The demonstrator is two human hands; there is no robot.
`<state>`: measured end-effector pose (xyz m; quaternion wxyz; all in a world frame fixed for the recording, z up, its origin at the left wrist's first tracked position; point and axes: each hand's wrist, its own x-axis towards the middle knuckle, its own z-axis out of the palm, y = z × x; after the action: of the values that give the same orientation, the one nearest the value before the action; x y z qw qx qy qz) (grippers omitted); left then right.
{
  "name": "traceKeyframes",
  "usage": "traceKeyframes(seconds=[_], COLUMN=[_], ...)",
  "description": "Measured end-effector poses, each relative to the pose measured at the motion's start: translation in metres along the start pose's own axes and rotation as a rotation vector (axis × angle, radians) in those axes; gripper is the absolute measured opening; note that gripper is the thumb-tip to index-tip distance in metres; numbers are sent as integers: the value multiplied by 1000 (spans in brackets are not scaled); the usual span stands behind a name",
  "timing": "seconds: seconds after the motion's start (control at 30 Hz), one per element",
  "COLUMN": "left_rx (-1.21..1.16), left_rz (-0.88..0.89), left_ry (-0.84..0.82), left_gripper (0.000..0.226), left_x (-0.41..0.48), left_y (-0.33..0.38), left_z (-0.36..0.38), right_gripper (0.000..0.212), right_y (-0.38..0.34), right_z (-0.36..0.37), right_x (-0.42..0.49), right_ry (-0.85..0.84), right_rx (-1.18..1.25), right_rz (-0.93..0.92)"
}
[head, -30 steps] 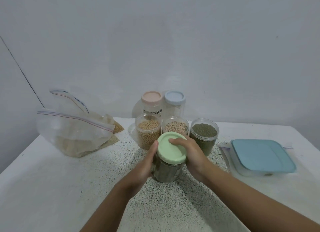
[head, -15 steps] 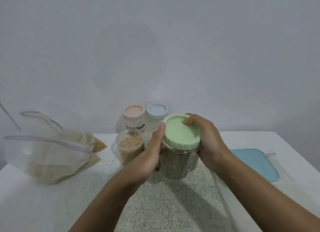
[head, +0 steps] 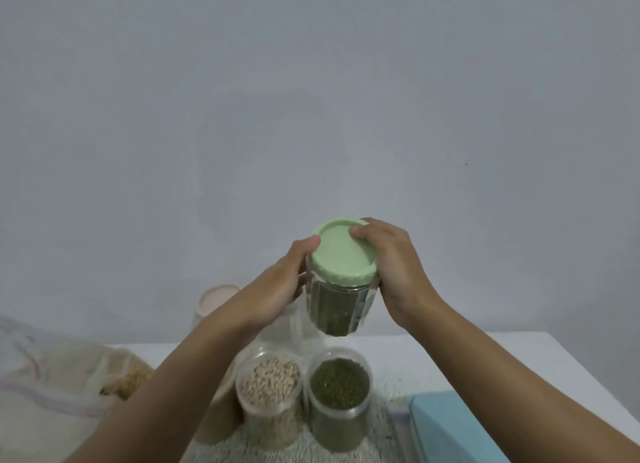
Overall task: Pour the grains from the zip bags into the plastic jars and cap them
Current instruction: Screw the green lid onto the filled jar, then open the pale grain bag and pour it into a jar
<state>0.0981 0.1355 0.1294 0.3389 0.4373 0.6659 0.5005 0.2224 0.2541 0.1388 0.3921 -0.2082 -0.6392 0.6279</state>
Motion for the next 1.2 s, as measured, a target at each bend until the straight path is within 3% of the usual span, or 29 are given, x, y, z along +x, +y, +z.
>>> traceKeyframes(seconds=[0.07, 0.23, 0.43, 0.6, 0.77, 0.97, 1.07, 1.2], left_rx=[136, 442, 731, 926, 1005, 1197, 1141, 1128], left_rz=[27, 85, 98, 32, 27, -146, -130, -151], left_ry=[106, 258, 393, 277, 274, 28, 40, 142], left_gripper=[36, 55, 16, 47, 55, 108, 95, 82], left_x=[18, 62, 79, 85, 87, 83, 81, 78], left_y=[4, -27, -58, -82, -95, -103, -105, -110], left_z=[1, -5, -14, -23, -44, -70, -72, -78], right_gripper=[20, 22, 20, 21, 23, 26, 43, 93], right_y=[11, 53, 115, 148, 166, 139, 122, 118], right_z=[-5, -11, -8, -2, 0, 8, 21, 43], right_x=[20, 54, 69, 69, 64, 77, 86, 97], right_ry=[2, 10, 12, -40, -119, -244, -399, -695], right_rx=[-31, -74, -149, -219, -321, -570, -757, -1044], right_rz=[5, 78, 223, 281, 303, 166, 2, -135])
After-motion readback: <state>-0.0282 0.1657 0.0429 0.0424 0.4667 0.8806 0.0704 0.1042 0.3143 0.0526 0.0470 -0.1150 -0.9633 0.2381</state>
